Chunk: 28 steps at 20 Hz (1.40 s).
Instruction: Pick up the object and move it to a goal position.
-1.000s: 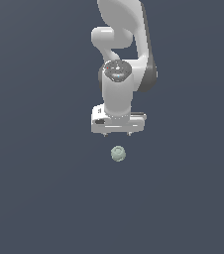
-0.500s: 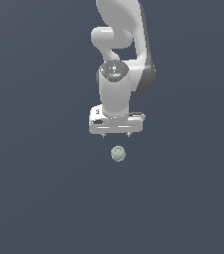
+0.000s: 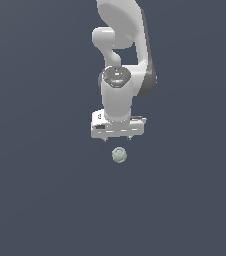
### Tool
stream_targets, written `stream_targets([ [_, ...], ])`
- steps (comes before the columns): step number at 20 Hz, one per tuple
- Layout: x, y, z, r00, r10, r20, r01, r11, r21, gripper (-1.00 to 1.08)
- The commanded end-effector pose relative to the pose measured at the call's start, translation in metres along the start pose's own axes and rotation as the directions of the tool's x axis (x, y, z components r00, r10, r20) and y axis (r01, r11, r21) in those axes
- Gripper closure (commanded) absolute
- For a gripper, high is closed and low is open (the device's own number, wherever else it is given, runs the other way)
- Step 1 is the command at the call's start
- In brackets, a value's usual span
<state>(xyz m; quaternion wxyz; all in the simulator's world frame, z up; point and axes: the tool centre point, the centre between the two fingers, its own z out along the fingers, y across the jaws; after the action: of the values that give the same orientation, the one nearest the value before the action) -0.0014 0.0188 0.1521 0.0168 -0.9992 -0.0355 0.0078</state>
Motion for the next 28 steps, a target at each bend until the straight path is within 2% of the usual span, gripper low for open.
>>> stream_targets([
  [1,0.003,-0.001,0.011,0.999,-0.034,-0.001,0.034,0.999,-0.007,-0.92],
  [12,0.016,-0.008,0.06,0.981,-0.194,-0.007,0.194,0.98,-0.035,-0.92],
  [20,0.016,-0.008,0.068,0.98,-0.198,-0.006,0.197,0.98,-0.035,-0.92],
  [28,0.016,-0.007,0.106,0.979,-0.202,-0.007,0.201,0.979,-0.036,-0.92],
])
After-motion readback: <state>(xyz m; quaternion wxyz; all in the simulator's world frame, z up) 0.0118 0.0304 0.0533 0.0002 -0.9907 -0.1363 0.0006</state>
